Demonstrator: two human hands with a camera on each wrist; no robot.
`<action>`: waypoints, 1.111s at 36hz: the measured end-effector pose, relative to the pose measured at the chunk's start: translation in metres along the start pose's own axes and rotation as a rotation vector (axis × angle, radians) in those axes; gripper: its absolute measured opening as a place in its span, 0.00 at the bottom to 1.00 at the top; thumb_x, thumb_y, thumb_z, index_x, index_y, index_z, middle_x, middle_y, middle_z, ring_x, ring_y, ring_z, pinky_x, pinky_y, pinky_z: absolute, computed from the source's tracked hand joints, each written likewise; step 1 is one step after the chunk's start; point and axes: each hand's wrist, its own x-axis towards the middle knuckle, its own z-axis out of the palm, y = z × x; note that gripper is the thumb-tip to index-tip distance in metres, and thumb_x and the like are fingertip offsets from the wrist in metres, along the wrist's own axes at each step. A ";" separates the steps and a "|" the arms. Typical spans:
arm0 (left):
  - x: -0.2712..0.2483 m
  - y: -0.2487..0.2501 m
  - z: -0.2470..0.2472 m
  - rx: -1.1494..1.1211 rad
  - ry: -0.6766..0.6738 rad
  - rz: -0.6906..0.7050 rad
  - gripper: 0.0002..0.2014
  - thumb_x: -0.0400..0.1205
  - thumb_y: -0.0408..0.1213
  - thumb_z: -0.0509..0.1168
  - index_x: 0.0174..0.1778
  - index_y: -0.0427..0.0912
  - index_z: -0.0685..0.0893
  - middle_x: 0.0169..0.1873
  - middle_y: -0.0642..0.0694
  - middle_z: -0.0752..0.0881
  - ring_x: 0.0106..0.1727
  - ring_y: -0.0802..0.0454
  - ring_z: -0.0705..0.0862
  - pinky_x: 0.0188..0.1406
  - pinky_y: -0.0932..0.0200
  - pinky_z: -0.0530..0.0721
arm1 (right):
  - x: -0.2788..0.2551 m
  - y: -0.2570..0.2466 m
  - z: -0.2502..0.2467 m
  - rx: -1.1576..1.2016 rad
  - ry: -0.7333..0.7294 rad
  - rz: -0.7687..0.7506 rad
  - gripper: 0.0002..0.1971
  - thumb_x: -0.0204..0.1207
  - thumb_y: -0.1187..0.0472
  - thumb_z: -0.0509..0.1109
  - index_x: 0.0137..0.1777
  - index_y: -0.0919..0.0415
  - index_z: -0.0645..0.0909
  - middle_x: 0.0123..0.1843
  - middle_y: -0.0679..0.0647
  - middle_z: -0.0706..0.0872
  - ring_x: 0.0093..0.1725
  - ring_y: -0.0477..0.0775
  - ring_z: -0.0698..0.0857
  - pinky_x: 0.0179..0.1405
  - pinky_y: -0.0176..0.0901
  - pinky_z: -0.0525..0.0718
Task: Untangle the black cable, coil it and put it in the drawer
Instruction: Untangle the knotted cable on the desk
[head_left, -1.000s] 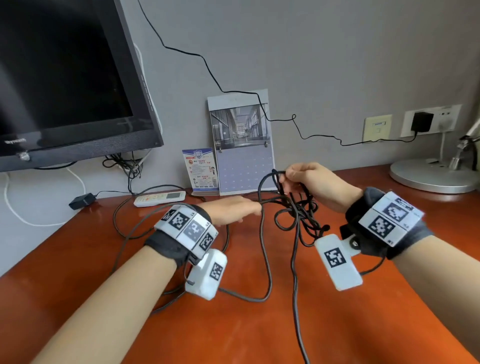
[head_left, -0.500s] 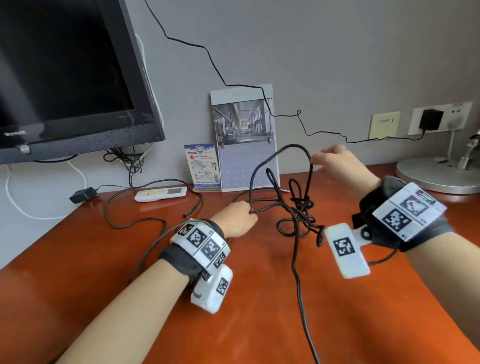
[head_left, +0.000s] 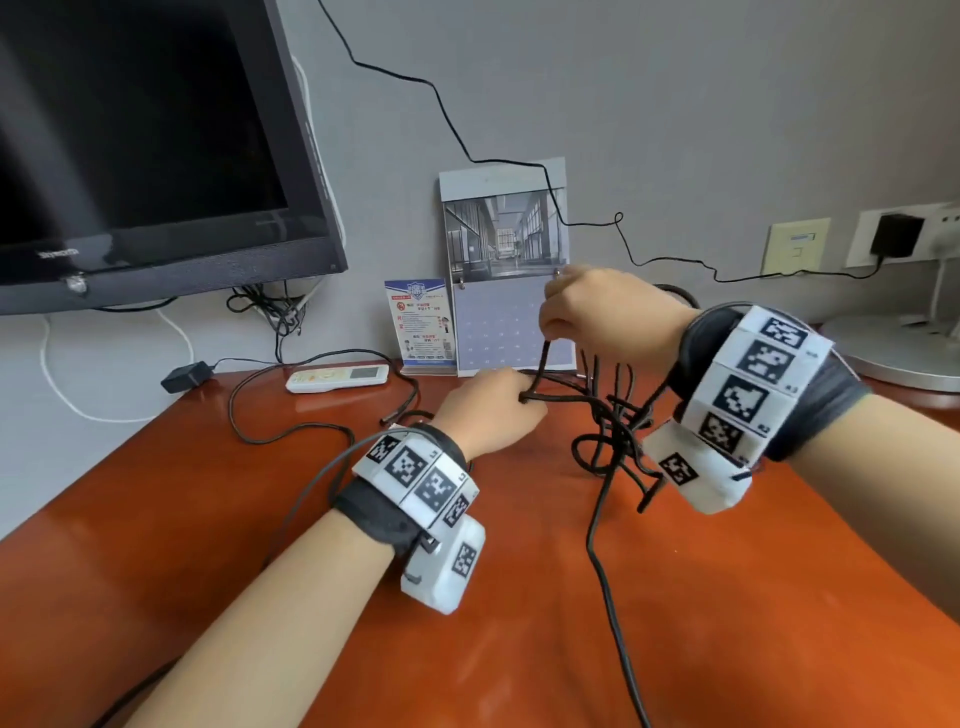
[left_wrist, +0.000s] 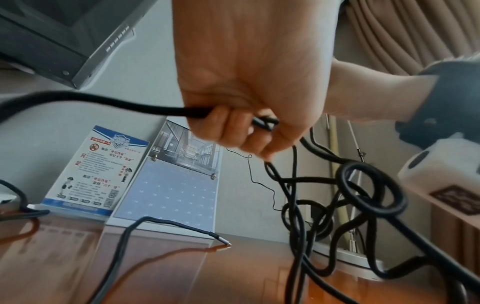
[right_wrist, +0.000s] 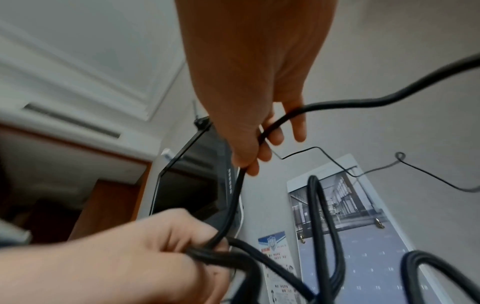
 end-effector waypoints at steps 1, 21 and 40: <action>-0.001 -0.001 -0.001 -0.036 0.038 0.017 0.15 0.80 0.39 0.61 0.26 0.46 0.70 0.26 0.48 0.76 0.36 0.42 0.79 0.33 0.55 0.73 | -0.002 0.005 -0.001 0.046 0.062 0.032 0.10 0.80 0.68 0.62 0.53 0.64 0.85 0.54 0.57 0.82 0.59 0.60 0.78 0.51 0.55 0.80; 0.000 -0.031 0.013 -0.255 0.129 0.014 0.06 0.84 0.37 0.60 0.48 0.50 0.81 0.46 0.51 0.85 0.42 0.53 0.81 0.45 0.59 0.77 | -0.041 0.086 -0.014 0.277 0.343 1.021 0.14 0.74 0.76 0.59 0.57 0.75 0.80 0.61 0.75 0.78 0.60 0.73 0.78 0.55 0.54 0.77; -0.019 -0.008 0.031 -0.155 0.044 0.007 0.13 0.85 0.39 0.55 0.33 0.50 0.69 0.24 0.51 0.76 0.26 0.52 0.74 0.23 0.59 0.65 | -0.037 0.009 -0.018 -0.136 0.014 0.018 0.37 0.68 0.75 0.61 0.80 0.56 0.64 0.81 0.57 0.64 0.82 0.61 0.56 0.79 0.59 0.50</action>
